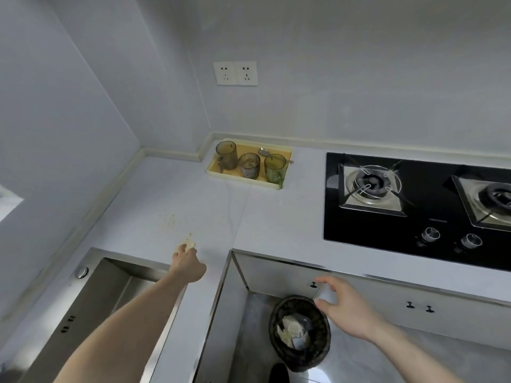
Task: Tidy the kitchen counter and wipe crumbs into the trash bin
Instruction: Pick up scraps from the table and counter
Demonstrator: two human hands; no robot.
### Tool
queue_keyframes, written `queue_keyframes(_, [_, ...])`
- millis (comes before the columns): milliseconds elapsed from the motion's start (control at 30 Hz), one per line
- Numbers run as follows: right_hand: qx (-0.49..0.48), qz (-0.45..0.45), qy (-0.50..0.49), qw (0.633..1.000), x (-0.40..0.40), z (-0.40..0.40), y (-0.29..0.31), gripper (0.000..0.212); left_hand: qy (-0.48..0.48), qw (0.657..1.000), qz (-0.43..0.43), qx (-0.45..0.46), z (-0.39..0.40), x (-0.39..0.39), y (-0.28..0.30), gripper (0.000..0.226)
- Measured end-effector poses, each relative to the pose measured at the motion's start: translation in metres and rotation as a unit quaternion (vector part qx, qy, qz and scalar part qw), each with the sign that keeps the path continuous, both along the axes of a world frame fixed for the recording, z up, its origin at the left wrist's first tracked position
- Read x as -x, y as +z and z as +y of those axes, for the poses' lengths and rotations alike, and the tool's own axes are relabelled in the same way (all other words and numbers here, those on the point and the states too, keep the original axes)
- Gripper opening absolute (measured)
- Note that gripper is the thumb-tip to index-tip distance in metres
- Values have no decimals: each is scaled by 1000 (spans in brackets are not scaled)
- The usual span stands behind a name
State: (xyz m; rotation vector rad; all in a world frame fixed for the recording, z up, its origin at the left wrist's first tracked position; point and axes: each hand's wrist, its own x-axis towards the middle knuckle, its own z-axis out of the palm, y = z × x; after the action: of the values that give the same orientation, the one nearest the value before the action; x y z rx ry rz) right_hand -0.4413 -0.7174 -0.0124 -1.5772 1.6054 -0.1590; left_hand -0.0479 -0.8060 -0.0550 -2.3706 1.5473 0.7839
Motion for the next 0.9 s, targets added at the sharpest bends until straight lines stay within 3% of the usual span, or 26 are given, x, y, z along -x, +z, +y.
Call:
queue_keyframes(600, [0, 5, -18, 1000, 9, -25, -8, 36, 30, 999, -12, -34, -26, -10, -25, 56])
queue_keyframes(800, [-18, -5, -45, 999, 16, -18, -12, 39, -87, 988, 84, 95, 25, 43, -21, 62])
queue_keyframes(900, [-28, 3, -66, 997, 23, -9, -19, 39, -185, 968, 158, 69, 59, 91, -28, 66])
